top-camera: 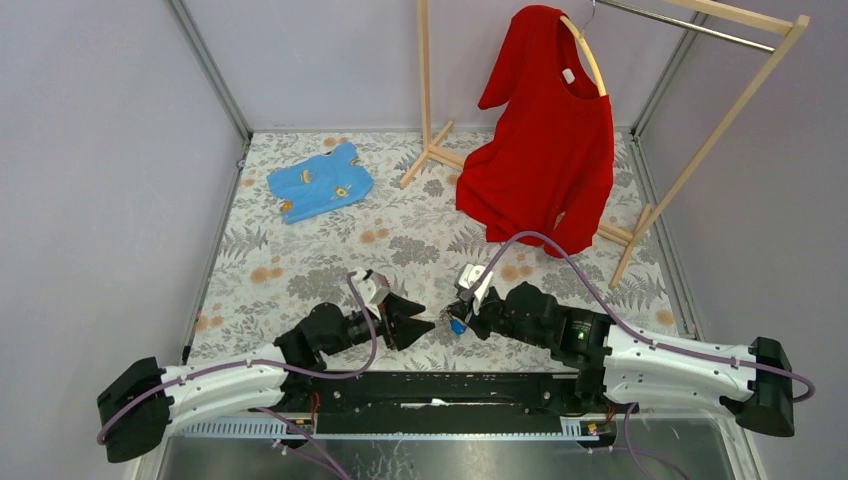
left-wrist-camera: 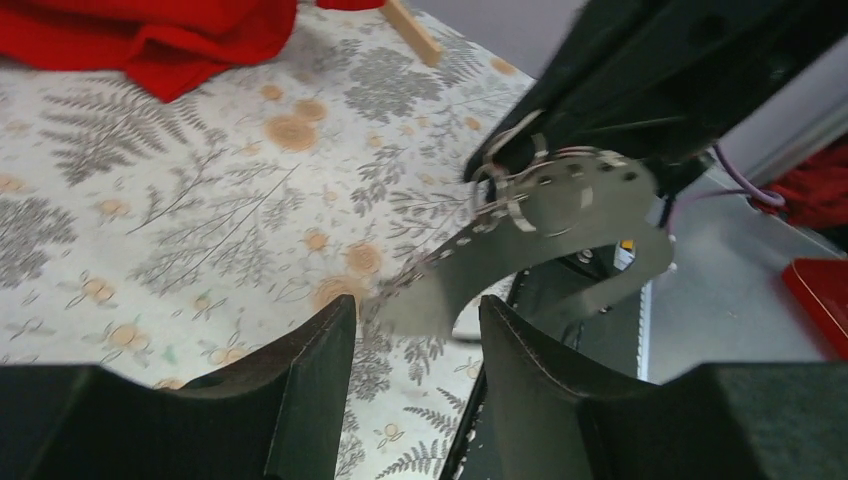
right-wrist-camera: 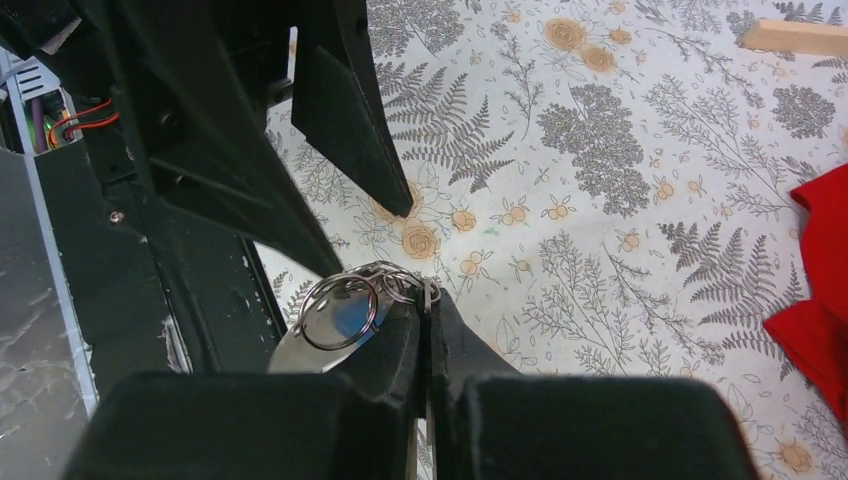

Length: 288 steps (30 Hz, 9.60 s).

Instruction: Remove the keys from the keyring

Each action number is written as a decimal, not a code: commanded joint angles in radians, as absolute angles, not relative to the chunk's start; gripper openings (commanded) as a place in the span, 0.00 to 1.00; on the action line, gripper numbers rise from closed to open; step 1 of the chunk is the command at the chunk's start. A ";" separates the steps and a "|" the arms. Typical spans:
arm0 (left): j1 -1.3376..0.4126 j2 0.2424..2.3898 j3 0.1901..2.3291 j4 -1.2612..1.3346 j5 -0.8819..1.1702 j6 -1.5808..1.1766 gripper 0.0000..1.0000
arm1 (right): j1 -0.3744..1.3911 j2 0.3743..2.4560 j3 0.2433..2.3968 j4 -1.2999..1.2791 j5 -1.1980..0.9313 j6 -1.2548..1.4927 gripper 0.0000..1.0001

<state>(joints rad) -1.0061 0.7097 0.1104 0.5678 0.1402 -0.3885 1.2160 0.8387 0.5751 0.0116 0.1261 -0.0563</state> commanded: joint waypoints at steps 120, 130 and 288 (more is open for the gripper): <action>-1.120 1.335 0.042 1.310 0.189 0.042 0.30 | 1.221 1.101 0.517 0.153 0.110 0.060 0.00; -1.120 1.394 0.056 1.349 0.202 0.046 0.19 | 1.221 1.099 0.515 0.146 0.115 0.064 0.00; -1.186 1.088 0.192 0.891 -0.069 0.126 0.34 | 1.126 1.104 0.560 0.213 0.066 -0.047 0.00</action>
